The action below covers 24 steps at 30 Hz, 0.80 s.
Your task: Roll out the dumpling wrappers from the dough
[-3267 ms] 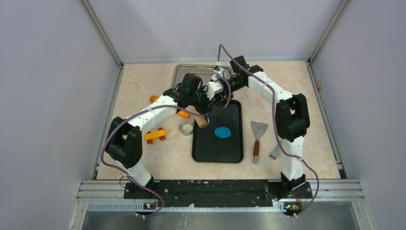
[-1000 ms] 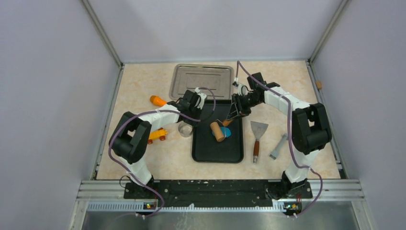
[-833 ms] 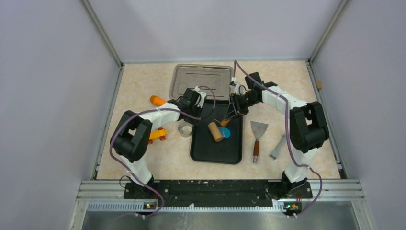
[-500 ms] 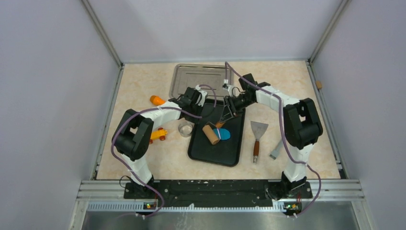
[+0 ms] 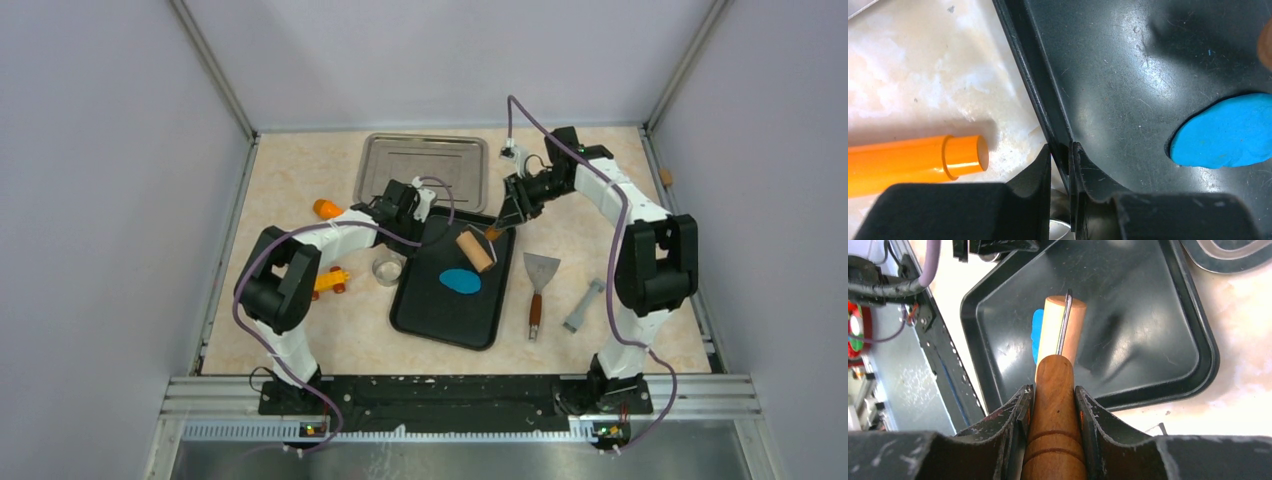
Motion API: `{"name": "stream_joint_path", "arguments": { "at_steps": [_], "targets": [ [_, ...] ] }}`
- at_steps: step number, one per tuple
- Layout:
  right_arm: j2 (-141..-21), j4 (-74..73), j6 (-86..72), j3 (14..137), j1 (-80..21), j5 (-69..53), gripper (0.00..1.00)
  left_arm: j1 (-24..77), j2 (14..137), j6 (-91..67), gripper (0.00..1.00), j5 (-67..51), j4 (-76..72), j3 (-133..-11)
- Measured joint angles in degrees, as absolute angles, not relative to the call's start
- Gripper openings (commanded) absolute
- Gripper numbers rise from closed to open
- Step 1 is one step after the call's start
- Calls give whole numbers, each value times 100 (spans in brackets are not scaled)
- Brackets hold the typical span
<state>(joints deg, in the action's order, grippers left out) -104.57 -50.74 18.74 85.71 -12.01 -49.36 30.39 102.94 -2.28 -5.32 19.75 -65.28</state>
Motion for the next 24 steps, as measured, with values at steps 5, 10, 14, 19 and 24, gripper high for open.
{"name": "stream_joint_path", "arguments": {
  "at_steps": [5,10,14,19,24],
  "targets": [
    [-10464,-5520,2550,8654,-1275,-4919,0,3039,10492,344,0,-794,2014,-6768],
    [-10462,-5605,2777,8652,-1297,-4886,0,3041,10836,1033,0,-1037,2324,-7293],
    [-10298,-5596,2947,8425,-1297,-4849,0,3041,11096,1494,0,-1361,2576,-7677],
    [-9979,-5728,3151,8097,-1313,-4794,0,3041,11546,1988,7,-1804,2923,-8348],
    [-9942,-5640,3190,8093,-1518,-4781,0,3041,11710,2174,40,-1966,3081,-8624]
  ]
}}
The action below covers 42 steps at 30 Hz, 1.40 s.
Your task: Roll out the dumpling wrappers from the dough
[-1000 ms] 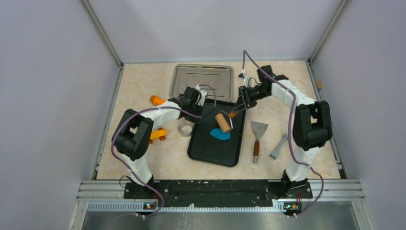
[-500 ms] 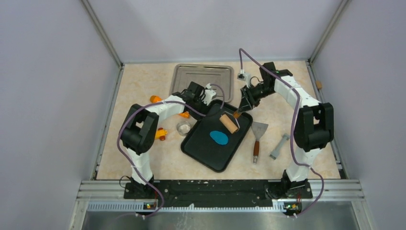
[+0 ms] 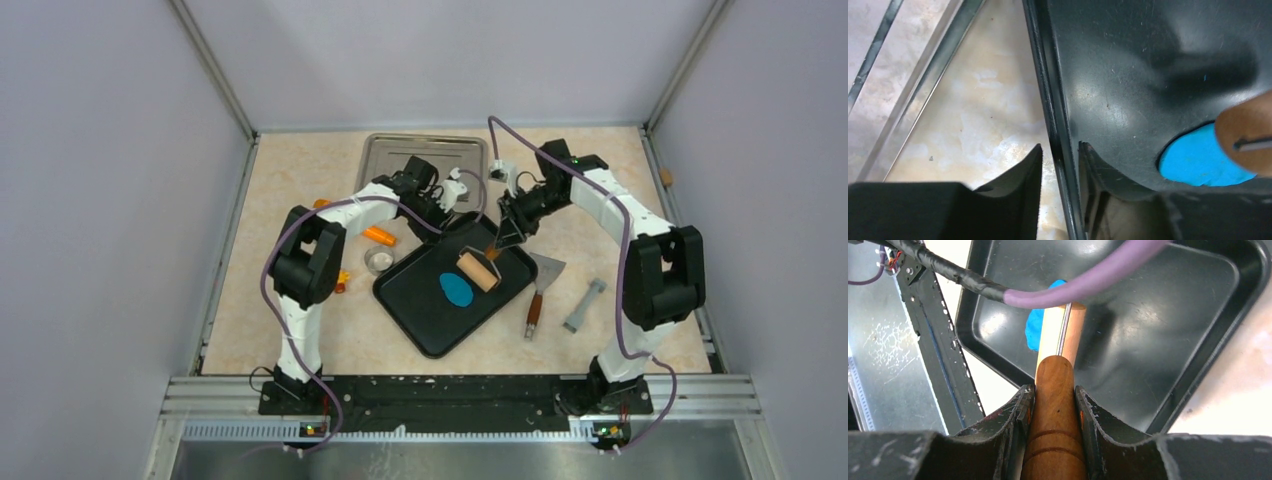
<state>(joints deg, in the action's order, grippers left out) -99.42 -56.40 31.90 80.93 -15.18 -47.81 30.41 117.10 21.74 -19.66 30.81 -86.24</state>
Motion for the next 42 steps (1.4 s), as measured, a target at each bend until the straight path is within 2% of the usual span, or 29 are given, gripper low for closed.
{"name": "stream_joint_path", "arguments": {
  "at_steps": [5,11,15,22,29,36,42],
  "targets": [
    [-9942,-5454,3017,8023,-1704,-4834,0,2939,11537,1909,42,-1973,3100,-8621],
    [-9944,-5028,2687,7902,-1765,-4845,0,2738,10663,1925,42,-2025,3089,-7822],
    [-10062,-4882,2471,7994,-1872,-4853,0,2753,10637,1940,43,-2178,3221,-7677],
    [-10763,-5129,2237,8455,-1949,-4869,0,2757,10667,1745,19,-2088,3157,-7393],
    [-10914,-5511,2224,8659,-1944,-4923,0,2753,10794,1511,0,-1944,3037,-7360],
    [-11034,-5957,2224,8757,-1944,-5043,0,2753,10796,1413,0,-1920,3026,-7360],
    [-11030,-5741,2097,8659,-1966,-4993,0,2753,10796,1319,0,-1898,3024,-7360]
  ]
}}
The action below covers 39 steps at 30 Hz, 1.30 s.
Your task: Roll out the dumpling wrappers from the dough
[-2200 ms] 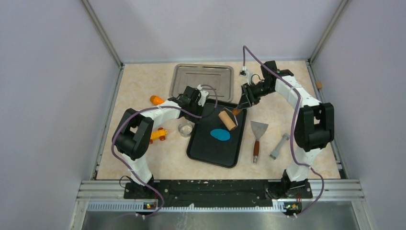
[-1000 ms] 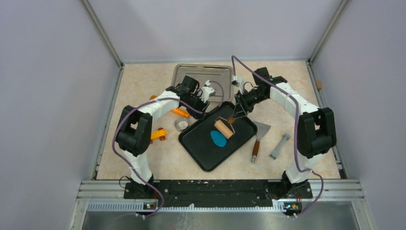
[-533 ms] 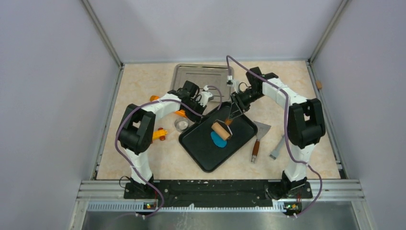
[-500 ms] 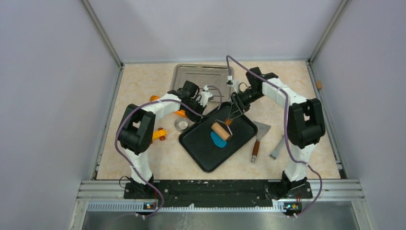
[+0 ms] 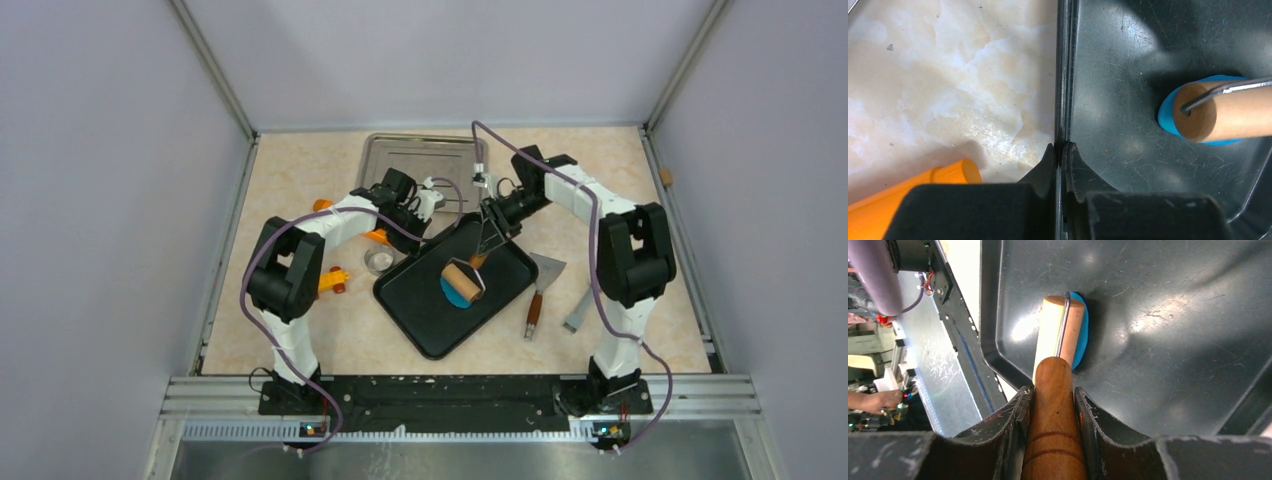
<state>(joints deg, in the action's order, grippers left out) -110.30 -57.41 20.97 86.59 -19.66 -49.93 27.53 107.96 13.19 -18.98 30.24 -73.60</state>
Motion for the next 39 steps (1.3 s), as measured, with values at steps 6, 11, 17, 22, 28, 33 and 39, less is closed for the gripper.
{"name": "stream_joint_path", "arguments": {
  "at_steps": [6,11,17,22,28,33,39],
  "targets": [
    [-10906,-5269,1638,8254,-2152,-4831,0,2753,10796,1245,0,-1876,3022,-7360],
    [-10862,-5092,1354,8134,-2364,-4724,0,2753,10805,1188,0,-1861,3024,-7371],
    [-10849,-4934,1037,7977,-2475,-4724,0,2753,10829,1164,0,-1855,3076,-7417],
    [-10897,-4818,878,7913,-2635,-4735,0,2751,10860,1103,0,-1852,3124,-7463],
    [-10919,-4748,1072,7874,-2683,-4945,0,2749,10866,1083,0,-1859,3146,-7478],
    [-10838,-4930,1553,7883,-2528,-5094,0,2746,10866,1105,0,-1885,3146,-7478],
    [-10805,-5653,2196,8403,-1997,-4919,0,2749,10866,1098,0,-1942,3153,-7478]
  ]
}}
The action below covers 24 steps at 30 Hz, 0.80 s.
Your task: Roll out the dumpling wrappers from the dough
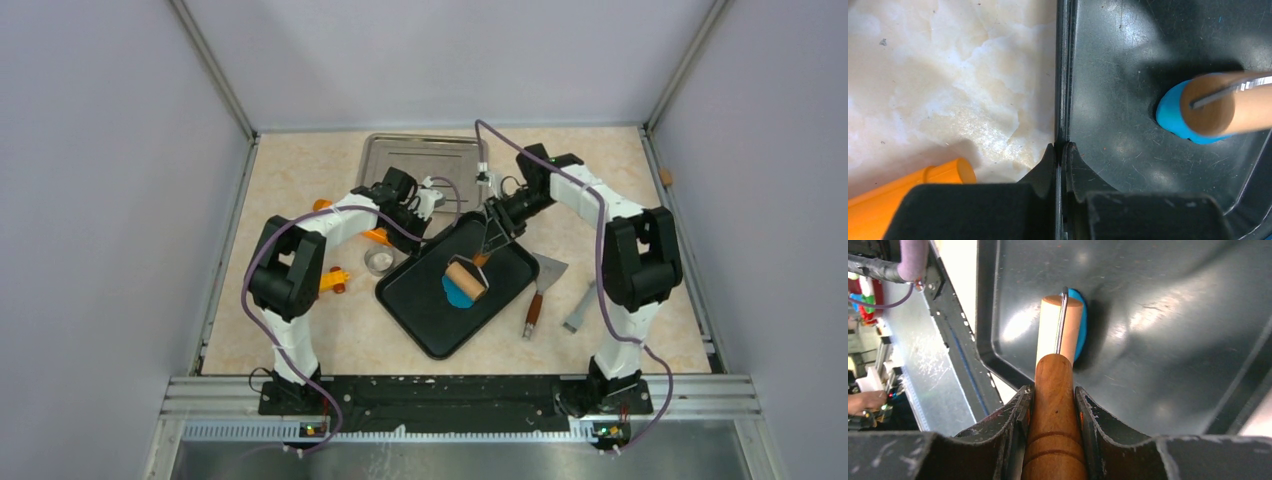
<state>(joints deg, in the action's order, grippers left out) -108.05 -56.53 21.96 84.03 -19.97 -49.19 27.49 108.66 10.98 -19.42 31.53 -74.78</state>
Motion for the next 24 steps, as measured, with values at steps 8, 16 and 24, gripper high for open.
{"name": "stream_joint_path", "arguments": {
  "at_steps": [8,16,24],
  "targets": [
    [-10812,-5636,2220,8501,-1846,-4554,0,2746,10916,1057,0,-1949,3173,-7537],
    [-10820,-5236,1767,8305,-1809,-4475,0,2738,10943,1050,0,-1968,3183,-7568],
    [-10822,-5522,1691,8453,-1741,-4331,0,2727,10943,1037,0,-1992,3183,-7568]
  ]
}}
